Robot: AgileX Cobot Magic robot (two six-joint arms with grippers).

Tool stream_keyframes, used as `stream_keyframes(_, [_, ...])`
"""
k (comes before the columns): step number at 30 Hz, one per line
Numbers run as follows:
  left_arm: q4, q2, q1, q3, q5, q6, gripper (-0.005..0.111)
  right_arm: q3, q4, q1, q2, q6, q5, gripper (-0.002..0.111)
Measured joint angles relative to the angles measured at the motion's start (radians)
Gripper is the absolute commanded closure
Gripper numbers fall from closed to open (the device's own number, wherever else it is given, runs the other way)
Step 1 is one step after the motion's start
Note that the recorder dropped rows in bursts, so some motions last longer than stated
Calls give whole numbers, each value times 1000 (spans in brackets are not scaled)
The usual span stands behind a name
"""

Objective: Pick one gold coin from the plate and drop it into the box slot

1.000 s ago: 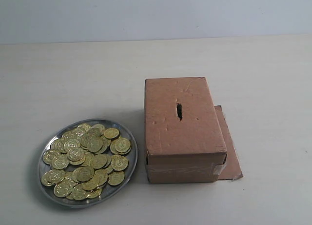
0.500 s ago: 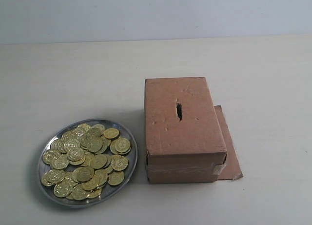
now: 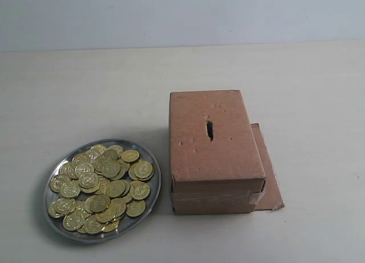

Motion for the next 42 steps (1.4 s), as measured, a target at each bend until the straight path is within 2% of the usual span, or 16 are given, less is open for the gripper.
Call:
stream_keyframes(4, [0, 0, 0, 0, 0, 0, 107, 0, 0, -4, 0, -18, 58, 108])
stream_keyframes(12, [0, 0, 0, 0, 4, 0, 107, 0, 11, 20, 0, -64, 63, 108])
stream_keyframes(26, [0, 0, 0, 0, 4, 0, 107, 0, 329, 33, 0, -564, 63, 108])
stream_keyframes(42, [0, 0, 0, 0, 4, 0, 107, 0, 365, 33, 0, -604, 63, 108])
